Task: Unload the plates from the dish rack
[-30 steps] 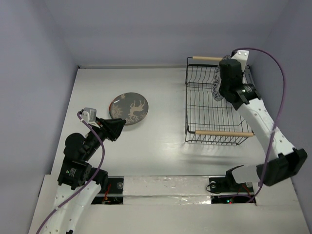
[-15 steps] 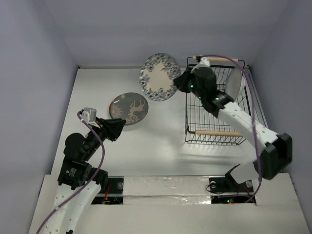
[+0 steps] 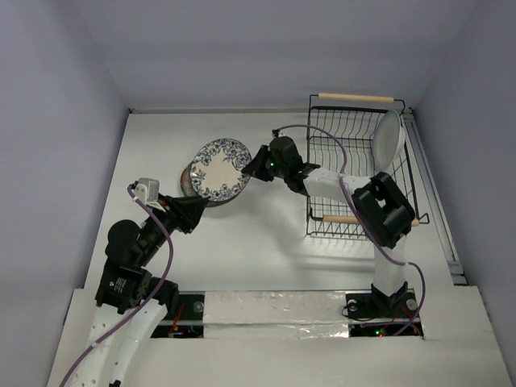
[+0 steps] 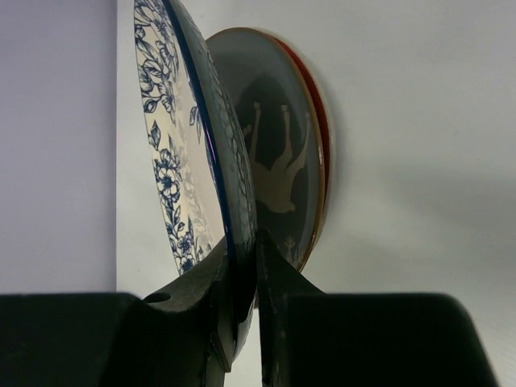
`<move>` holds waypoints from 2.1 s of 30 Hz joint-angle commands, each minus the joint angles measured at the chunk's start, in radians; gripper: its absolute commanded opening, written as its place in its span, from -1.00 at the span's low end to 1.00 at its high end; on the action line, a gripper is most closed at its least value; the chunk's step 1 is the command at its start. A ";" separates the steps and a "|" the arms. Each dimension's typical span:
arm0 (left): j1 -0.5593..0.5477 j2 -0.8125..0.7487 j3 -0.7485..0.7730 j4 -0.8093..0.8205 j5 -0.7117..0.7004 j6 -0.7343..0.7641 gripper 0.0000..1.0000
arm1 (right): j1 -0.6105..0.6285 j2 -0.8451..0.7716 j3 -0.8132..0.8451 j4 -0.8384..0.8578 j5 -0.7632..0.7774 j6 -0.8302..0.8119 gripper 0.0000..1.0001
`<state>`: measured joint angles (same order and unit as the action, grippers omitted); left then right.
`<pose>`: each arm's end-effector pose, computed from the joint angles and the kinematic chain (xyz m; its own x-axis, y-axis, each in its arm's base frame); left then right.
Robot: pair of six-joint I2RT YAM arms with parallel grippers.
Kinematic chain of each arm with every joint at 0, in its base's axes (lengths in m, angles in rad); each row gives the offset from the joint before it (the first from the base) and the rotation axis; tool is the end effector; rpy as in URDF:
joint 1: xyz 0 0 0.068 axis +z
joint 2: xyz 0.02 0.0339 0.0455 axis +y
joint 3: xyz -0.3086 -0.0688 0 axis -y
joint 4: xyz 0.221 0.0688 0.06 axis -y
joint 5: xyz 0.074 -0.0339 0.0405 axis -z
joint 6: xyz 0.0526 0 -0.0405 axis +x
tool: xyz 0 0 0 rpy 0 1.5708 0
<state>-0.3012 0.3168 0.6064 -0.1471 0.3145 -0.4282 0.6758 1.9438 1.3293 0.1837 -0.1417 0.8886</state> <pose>0.0374 -0.0286 0.3479 -0.1152 -0.3777 -0.9187 0.5790 0.7260 -0.3711 0.3559 0.2949 0.2698 -0.7638 0.3725 -0.5271 -0.2007 0.6391 0.7425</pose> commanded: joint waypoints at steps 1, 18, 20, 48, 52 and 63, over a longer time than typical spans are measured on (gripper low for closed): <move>-0.003 0.005 0.010 0.049 0.008 0.002 -0.51 | 0.007 0.007 0.097 0.306 -0.071 0.130 -1.00; -0.003 0.004 0.010 0.047 0.003 0.002 -0.51 | 0.064 0.064 0.048 0.223 -0.052 0.106 -0.32; -0.003 0.002 0.010 0.046 0.003 0.002 -0.51 | 0.073 0.040 0.047 0.172 -0.012 0.060 -0.06; 0.007 -0.022 0.009 0.046 -0.005 0.000 -1.00 | -0.231 -0.611 -0.084 -0.558 0.847 -0.499 -1.00; 0.007 -0.033 0.007 0.044 -0.014 -0.003 -1.00 | -0.389 -0.591 -0.079 -0.612 0.930 -0.534 -0.34; -0.036 -0.055 0.012 0.032 -0.035 -0.001 -0.47 | -0.601 -0.416 0.019 -0.612 0.860 -0.609 0.13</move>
<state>-0.3279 0.2768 0.6064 -0.1490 0.2901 -0.4294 0.0872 1.5043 1.2827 -0.4198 0.7185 0.3210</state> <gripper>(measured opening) 0.255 0.564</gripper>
